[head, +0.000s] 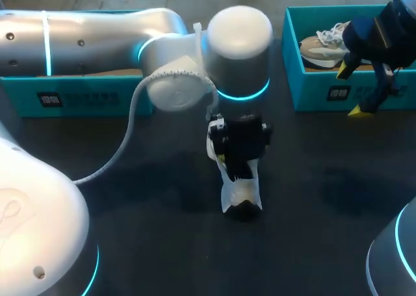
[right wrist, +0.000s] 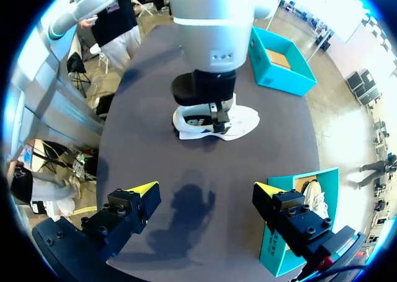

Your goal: Take the shoe out of the shoebox, open the shoe tongue, remove and reinsert the insole, then place the shoe into the shoebox

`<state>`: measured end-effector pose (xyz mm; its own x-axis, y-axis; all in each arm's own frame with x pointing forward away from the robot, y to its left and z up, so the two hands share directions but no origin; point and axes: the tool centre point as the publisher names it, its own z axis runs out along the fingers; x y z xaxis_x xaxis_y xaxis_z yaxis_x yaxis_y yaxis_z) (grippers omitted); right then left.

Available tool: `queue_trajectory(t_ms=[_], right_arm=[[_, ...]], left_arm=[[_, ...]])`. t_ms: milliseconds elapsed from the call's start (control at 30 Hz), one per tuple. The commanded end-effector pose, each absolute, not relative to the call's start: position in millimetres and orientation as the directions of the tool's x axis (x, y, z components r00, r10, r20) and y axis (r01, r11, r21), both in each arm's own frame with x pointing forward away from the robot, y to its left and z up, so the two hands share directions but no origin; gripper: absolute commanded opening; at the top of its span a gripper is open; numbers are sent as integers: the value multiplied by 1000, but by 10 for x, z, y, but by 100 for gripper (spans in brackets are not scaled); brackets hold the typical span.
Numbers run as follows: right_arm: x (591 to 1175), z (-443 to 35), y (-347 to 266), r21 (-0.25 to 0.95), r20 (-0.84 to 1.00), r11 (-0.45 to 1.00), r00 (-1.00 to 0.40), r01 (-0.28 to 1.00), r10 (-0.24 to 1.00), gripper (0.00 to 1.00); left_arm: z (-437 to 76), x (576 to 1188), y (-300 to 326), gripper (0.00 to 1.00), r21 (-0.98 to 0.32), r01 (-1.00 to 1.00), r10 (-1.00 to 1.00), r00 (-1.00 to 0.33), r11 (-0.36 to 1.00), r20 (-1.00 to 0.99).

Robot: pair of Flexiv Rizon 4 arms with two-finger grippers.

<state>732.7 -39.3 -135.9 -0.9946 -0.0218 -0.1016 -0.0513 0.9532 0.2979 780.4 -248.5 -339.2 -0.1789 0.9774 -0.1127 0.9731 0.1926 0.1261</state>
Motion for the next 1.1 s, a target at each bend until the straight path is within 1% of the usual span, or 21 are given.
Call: queue_trajectory(t_ms=[33,167,400,433,467,567,600,633,700,733,833,867,900,933,967,1033,1100], right_arm=[[7347,-1363,-379,295,-98,954,-995,-50,-21,100],[7347,-1363,-379,295,-98,954,-995,-50,-21,100],[7347,-1363,-379,295,-98,954,-995,-50,-21,100],[7347,-1363,-379,295,-98,954,-995,-50,-21,100],[7347,-1363,-379,295,-98,954,-995,-50,-21,100],[7347,-1363,-379,295,-98,954,-995,-50,-21,100],[7347,-1363,-379,295,-98,954,-995,-50,-21,100],[7347,-1363,-379,295,-98,954,-995,-50,-21,100],[7347,-1363,-379,295,-98,954,-995,-50,-21,100],[7347,-1363,-379,295,-98,954,-995,-50,-21,100],[7347,-1363,-379,295,-98,954,-995,-50,-21,100],[7347,-1363,-379,295,-98,954,-995,-50,-21,100],[7347,-1363,-379,295,-98,954,-995,-50,-21,100],[7347,-1363,-379,295,-98,954,-995,-50,-21,100],[7347,-1363,-379,295,-98,954,-995,-50,-21,100],[7347,-1363,-379,295,-98,954,-995,-50,-21,100],[7347,-1363,-379,295,-98,954,-995,-50,-21,100]], left_arm=[[-3186,7840,-2385,100,109,978,979,-165,178,-118],[-3009,7875,-2390,100,51,991,990,-119,123,-73],[-2655,7917,-2395,100,64,996,996,-65,69,-62],[-2603,7922,-2387,99,63,996,995,-64,69,-73],[-2558,7935,-2380,95,65,995,995,-67,72,-80],[-2464,7989,-2357,94,67,995,994,-70,76,-89],[-2445,8020,-2353,90,73,994,992,-76,83,-96],[-2433,8056,-2346,90,75,993,992,-81,88,-96],[-2411,8130,-2330,87,83,991,991,-96,104,-98],[-2403,8169,-2322,82,72,991,989,-107,115,-107],[-2431,8297,-2293,78,84,986,986,-137,145,-95],[-2458,8333,-2289,80,82,985,985,-142,150,-94],[-2495,8371,-2290,78,82,985,985,-147,155,-89],[-2541,8401,-2290,76,86,984,986,-146,154,-85],[-2588,8426,-2292,66,90,984,986,-146,153,-79],[-2677,8461,-2301,61,105,983,987,-142,149,-72],[-2767,8469,-2315,53,107,984,989,-137,143,-62]])
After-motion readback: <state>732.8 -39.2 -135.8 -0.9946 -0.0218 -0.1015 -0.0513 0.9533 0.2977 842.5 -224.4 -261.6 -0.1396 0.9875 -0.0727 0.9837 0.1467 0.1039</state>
